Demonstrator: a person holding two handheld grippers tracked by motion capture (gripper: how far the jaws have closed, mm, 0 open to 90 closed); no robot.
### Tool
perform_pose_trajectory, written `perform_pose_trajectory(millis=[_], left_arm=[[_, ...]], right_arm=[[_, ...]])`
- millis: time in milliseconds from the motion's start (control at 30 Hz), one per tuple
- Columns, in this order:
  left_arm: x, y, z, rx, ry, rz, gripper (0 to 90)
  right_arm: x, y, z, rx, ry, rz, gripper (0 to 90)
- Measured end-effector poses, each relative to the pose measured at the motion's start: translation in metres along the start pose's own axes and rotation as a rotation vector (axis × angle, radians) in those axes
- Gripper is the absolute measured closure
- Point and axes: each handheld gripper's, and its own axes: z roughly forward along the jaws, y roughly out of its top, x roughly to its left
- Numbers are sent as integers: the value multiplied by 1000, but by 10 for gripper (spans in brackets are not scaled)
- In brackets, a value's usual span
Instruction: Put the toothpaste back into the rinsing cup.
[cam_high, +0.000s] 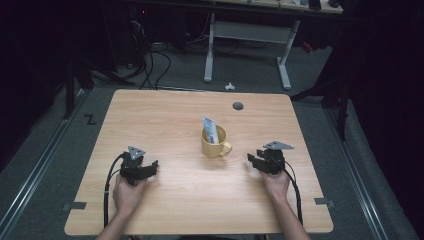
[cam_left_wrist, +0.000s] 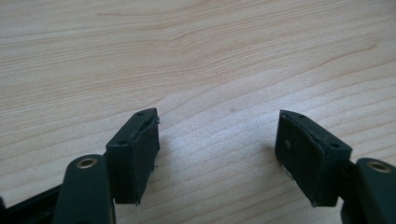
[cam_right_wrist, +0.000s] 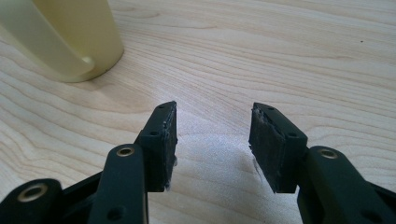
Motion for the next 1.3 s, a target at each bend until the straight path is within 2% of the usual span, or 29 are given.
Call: perform_pose_trajectory(millis=[800, 1000, 1100, 1300], left_arm=[[0, 0, 0, 0, 0, 0, 310], [0, 0, 0, 0, 0, 1, 309], [0, 0, 0, 1, -2, 2, 308], [0, 0, 0, 1, -4, 2, 305]], right_arm=[[2, -5, 13, 35, -33, -28, 505], [7, -5, 14, 46, -63, -88, 459], [8, -5, 14, 54, -50, -88, 397], [9, -6, 13, 55, -58, -81, 390]])
